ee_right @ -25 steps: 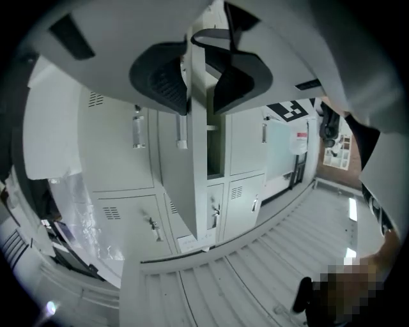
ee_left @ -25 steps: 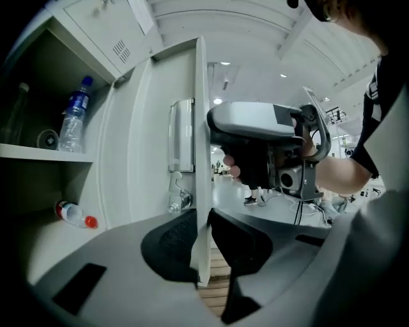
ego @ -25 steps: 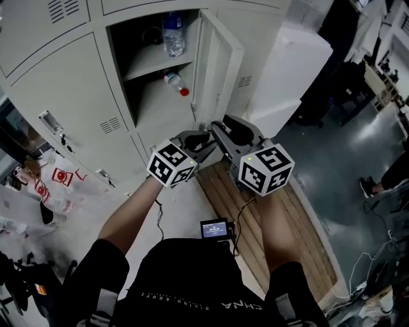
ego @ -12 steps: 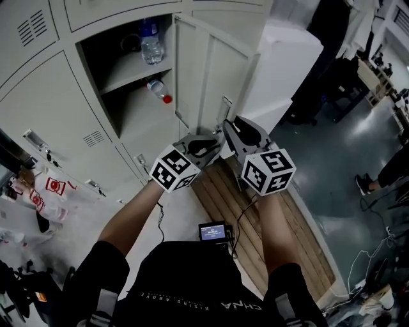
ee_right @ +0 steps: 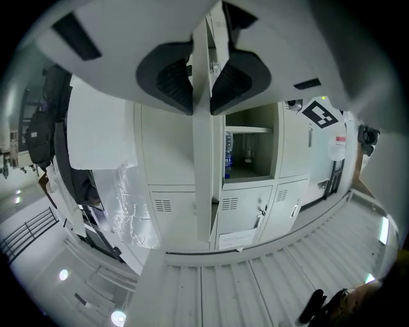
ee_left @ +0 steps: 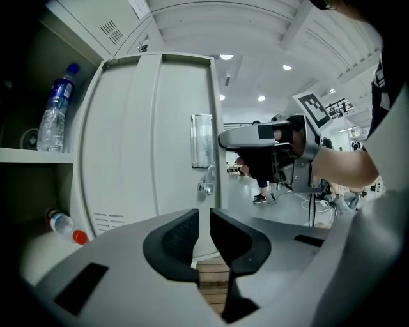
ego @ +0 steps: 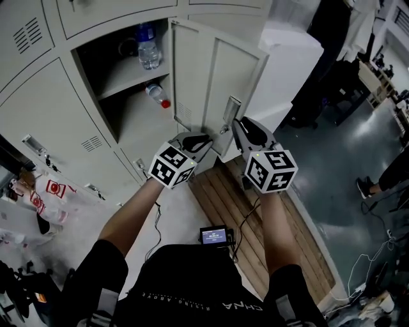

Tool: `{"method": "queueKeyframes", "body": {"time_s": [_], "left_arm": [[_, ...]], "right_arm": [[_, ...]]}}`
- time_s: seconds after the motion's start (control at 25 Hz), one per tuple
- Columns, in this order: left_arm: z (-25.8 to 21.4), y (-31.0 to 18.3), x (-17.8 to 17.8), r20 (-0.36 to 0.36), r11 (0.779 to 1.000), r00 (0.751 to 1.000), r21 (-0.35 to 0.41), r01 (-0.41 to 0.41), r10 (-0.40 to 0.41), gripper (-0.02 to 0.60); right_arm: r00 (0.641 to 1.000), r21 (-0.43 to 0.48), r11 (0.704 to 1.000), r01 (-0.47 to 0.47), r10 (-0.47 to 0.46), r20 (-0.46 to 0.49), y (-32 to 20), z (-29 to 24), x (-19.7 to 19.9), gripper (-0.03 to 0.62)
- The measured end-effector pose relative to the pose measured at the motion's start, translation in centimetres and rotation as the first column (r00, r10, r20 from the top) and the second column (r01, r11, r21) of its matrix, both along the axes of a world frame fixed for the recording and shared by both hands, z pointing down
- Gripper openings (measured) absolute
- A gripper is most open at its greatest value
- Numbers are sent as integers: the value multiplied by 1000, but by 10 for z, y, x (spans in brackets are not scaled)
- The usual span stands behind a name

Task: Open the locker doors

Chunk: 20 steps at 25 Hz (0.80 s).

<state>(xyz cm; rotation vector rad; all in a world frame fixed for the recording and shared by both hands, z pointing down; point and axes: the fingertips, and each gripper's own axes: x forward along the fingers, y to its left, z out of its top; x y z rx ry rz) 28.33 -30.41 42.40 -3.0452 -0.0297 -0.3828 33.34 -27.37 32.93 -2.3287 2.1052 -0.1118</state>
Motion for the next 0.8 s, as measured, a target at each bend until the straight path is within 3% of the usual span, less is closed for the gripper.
{"method": "queueKeyframes", "body": {"time_s": [0.32,0.52,0.8], "left_arm": [[18,-18,21,45,999,998,-2,42,-42,66],[20,-24,33,52,998,997,3,55,-55,66],[11,-31,13,32,995,995,15,96,-97,66]], "right_arm": [[997,-20,997,-73,73,-6,13,-2,13,107],[992,37,993,113,-111,-68,23,-18,-30,104],[969,-64,979,194,-202,-141,-2,1,-60,57]]}}
